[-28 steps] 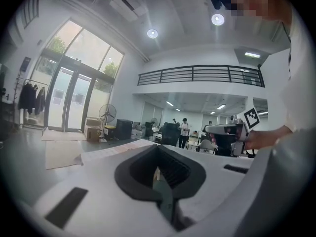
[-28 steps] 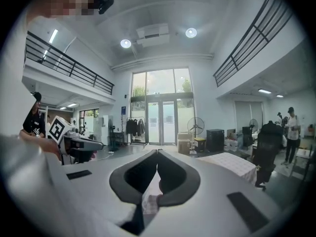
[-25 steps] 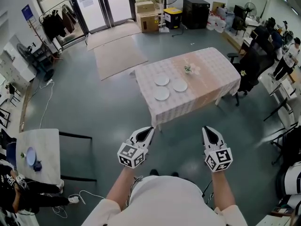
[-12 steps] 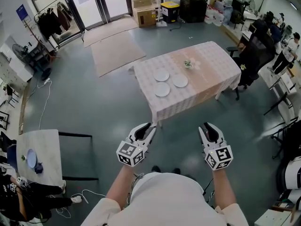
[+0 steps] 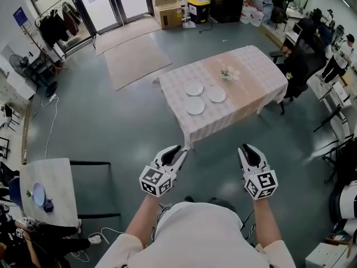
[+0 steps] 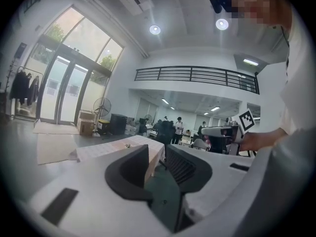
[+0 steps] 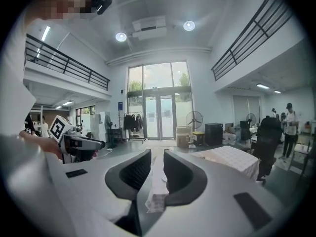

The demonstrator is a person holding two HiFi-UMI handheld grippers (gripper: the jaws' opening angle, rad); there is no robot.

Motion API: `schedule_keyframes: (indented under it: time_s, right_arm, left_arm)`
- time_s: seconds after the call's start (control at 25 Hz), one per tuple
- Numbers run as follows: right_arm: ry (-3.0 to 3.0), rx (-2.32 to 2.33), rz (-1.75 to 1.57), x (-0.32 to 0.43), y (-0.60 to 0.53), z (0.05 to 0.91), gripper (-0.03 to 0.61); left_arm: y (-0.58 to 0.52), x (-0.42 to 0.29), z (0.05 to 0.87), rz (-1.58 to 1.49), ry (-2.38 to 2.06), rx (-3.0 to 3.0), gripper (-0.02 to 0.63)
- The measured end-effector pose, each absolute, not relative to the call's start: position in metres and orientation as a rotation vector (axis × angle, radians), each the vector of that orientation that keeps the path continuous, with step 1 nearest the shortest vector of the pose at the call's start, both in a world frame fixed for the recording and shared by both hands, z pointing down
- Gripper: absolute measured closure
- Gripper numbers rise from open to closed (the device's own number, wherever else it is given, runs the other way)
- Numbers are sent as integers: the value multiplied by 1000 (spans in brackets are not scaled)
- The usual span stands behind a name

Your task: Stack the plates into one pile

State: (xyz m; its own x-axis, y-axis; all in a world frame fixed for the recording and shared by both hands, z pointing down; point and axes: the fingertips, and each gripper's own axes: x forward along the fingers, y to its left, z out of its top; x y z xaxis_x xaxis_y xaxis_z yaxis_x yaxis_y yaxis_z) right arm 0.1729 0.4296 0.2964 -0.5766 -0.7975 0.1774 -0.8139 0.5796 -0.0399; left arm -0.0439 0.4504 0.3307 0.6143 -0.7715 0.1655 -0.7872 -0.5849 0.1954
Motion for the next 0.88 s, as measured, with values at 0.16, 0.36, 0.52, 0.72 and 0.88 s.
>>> schedule_keyframes:
  time_s: [0.16, 0.36, 0.52, 0.72, 0.88]
  right_arm:
    - [-2656, 1382, 185, 159, 420, 302, 483]
    - [-2667, 1361, 212, 142, 402, 304, 485]
    - [-2685, 1343, 234, 142, 371, 309, 485]
    - [-2696, 1283, 256, 143, 314, 325, 488]
    - [-2713, 1212, 262, 134, 258, 329, 488]
  left_arm:
    - [442, -58, 334, 111, -1248, 2607, 497]
    - [428, -75, 338, 130, -1253, 2582, 497]
    - [401, -79, 345, 142, -1276, 2558, 497]
    - [353, -79, 354, 138, -1322, 2519, 497]
    - [308, -83, 358, 143, -1357, 2482, 497]
